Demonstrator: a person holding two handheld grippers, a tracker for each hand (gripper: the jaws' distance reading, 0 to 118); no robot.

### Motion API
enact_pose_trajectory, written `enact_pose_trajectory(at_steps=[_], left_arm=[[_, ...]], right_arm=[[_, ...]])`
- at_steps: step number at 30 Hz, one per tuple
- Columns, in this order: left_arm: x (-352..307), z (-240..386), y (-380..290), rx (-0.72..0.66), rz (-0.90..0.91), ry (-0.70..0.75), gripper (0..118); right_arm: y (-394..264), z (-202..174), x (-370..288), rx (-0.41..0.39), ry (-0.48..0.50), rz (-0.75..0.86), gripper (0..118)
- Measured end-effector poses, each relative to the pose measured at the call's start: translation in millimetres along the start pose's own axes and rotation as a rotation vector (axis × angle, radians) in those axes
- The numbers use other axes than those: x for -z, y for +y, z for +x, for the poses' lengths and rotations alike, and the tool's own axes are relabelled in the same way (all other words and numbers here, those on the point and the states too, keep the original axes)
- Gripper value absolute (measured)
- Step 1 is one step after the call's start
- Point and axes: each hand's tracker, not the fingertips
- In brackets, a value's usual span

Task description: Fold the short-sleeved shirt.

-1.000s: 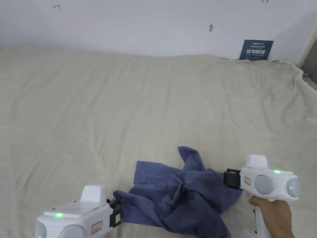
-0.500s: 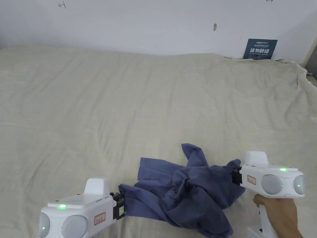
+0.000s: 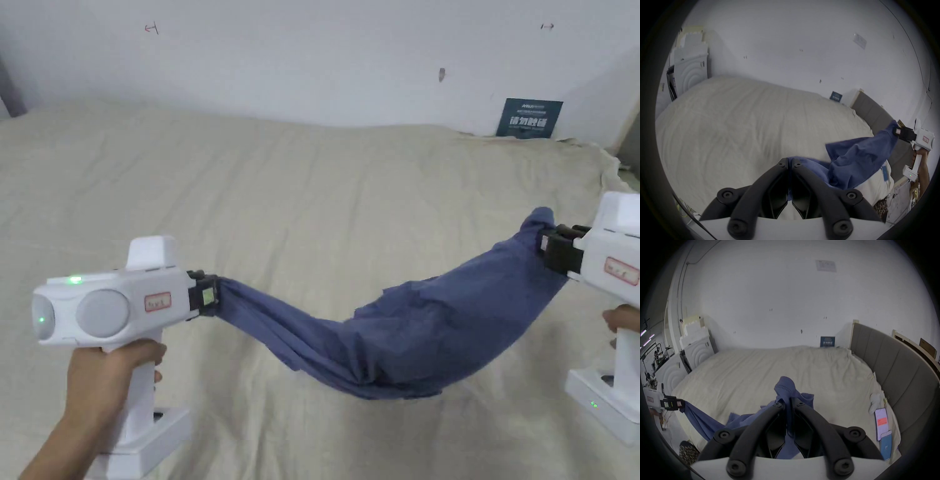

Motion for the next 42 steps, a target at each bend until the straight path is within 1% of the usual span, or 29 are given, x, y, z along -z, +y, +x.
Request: enact_pose_trajectory(at_steps=[5,8,11,13,16,17,21,25,27,30,33,37,42], left_arm=[[-4.4,-16.8,74.0,0.047,0.085,0.072,0],[-5.3,-20.9,116.8,0.058,0.124,0.09,0],[-3.3,-18.6,154.7,0.089,0.166,0.142,0],[-7.2,-11.0,177.7,0.122,0.177,0.204,0],[-7.4,-11.8,212.9,0.117,0.206,0.21,0],[5.1,-24.1,233.4,0.114,0.218,0.216,0],[6.4,-27.9,267.3,0.117,0.272,0.257,0],[14.2,-33.9,289.9,0.133,0.316,0.289,0],[18.7,-38.9,292.7,0.135,0.334,0.294,0],[26.2,-46.5,282.9,0.096,0.338,0.283,0],[42.0,-54.2,257.9,0.092,0.32,0.274,0],[64.6,-65.0,205.1,0.089,0.243,0.284,0],[80.9,-90.3,123.4,0.022,0.126,0.276,0]], right_arm=[[44.4,6.2,0.4,-0.01,-0.03,0.066,4],[70.4,8.7,7.0,0.03,-0.03,0.103,4],[94.8,9.3,15.1,0.041,-0.05,0.133,4],[111.6,12.1,20.8,0.041,-0.061,0.151,4],[135.6,14.5,29.5,0.02,-0.09,0.181,4],[144.0,15.8,32.5,0.013,-0.097,0.192,4],[170.7,21.8,45.9,0.003,-0.101,0.228,4],[185.6,30.3,62.9,0.026,-0.103,0.261,4],[184.6,31.5,70.3,0.048,-0.089,0.277,4],[173.7,35.6,84.3,0.085,-0.064,0.28,4],[149.1,30.4,95.6,0.073,-0.078,0.267,4],[98.9,27.6,109.5,0.059,-0.076,0.19,4],[19.9,23.4,109.2,0.061,-0.085,0.062,4]])
